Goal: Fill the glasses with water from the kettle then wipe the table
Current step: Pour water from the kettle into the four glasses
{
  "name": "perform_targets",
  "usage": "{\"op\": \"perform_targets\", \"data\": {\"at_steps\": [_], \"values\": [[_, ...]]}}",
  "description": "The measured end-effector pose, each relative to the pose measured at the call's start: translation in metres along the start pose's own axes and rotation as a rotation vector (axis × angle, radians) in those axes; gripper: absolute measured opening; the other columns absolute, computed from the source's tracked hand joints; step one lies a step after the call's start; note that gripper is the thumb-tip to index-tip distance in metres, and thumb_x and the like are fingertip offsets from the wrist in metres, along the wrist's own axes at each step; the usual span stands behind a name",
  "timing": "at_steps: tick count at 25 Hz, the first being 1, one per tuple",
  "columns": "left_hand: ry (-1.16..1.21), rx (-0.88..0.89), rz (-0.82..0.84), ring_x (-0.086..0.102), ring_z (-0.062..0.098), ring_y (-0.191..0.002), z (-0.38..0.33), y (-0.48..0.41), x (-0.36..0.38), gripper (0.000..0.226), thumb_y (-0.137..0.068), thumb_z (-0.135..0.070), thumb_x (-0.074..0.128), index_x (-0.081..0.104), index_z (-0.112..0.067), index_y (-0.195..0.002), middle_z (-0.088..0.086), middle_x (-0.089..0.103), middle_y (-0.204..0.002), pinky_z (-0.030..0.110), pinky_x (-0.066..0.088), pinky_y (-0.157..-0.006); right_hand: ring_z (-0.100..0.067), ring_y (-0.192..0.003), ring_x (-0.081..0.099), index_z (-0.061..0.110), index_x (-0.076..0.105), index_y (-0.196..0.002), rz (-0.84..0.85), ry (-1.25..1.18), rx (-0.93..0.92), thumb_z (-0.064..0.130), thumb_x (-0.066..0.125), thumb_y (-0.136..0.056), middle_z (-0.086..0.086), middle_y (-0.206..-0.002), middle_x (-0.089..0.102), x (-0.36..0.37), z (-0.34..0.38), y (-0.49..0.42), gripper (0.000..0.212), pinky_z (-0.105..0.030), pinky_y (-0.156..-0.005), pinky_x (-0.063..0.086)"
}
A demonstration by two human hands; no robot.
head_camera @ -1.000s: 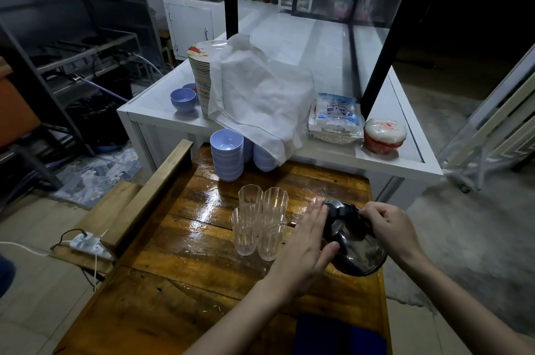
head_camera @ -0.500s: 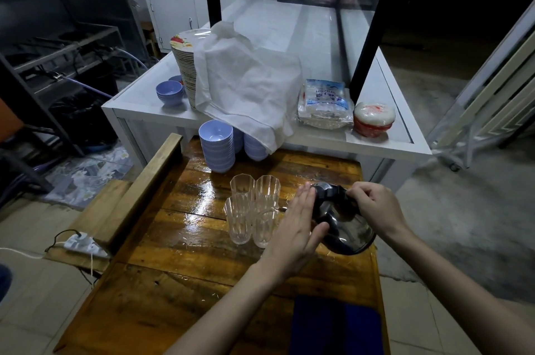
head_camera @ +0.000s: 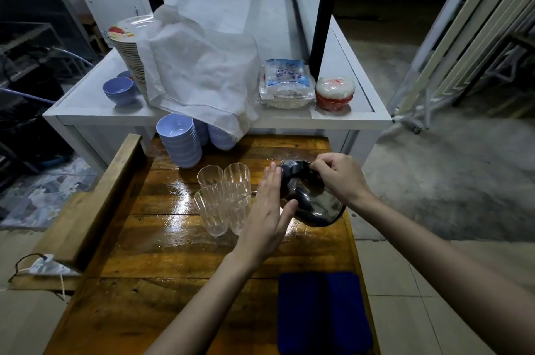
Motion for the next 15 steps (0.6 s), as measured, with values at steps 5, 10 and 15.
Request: {"op": "perform_targets", "data": {"at_steps": [5, 10, 15], "values": [[-0.028, 0.007, -0.020, -0.011, 0.002, -0.148, 0.0020, -0.0026, 0.0013, 0.068, -0.101, -0.044, 0.032, 0.002, -0.015, -0.155, -0.002, -0.006, -0.163, 0.038, 0.004, -0.123, -0.004, -0.051, 0.050, 0.021, 0.061, -0.053, -0.009, -0.024, 0.008, 0.020, 0.057, -0.090, 0.010, -0.052, 0.056, -0.0007, 0.0032, -0.0009, 0.037, -0.017, -0.048, 0.036], [-0.029, 0.004, -0.011, -0.012, 0.002, -0.147, 0.0010, -0.0035, 0.0014, 0.067, -0.101, -0.042, 0.033, 0.001, -0.016, -0.155, -0.003, -0.007, -0.163, 0.035, 0.002, -0.123, 0.001, -0.051, 0.052, 0.023, 0.057, -0.050, -0.027, -0.013, -0.006, 0.019, 0.057, -0.089, 0.011, -0.049, 0.053, -0.0025, 0.0041, -0.0020, 0.039, -0.012, -0.046, 0.035], [-0.036, 0.003, -0.008, -0.012, 0.002, -0.147, 0.0011, -0.0040, 0.0028, 0.067, -0.101, -0.041, 0.034, 0.000, -0.016, -0.154, -0.003, -0.008, -0.163, 0.035, 0.002, -0.123, 0.001, -0.050, 0.051, 0.022, 0.058, -0.051, -0.034, 0.007, -0.010, 0.020, 0.058, -0.089, 0.011, -0.049, 0.053, -0.0031, 0.0029, -0.0026, 0.039, -0.012, -0.047, 0.035]]}}
Point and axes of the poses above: each hand's wrist, its own y-axis away from the middle knuckle, its own x-axis out of the palm, z = x × y, the point moved 2 cm from there along -y, towards the middle knuckle
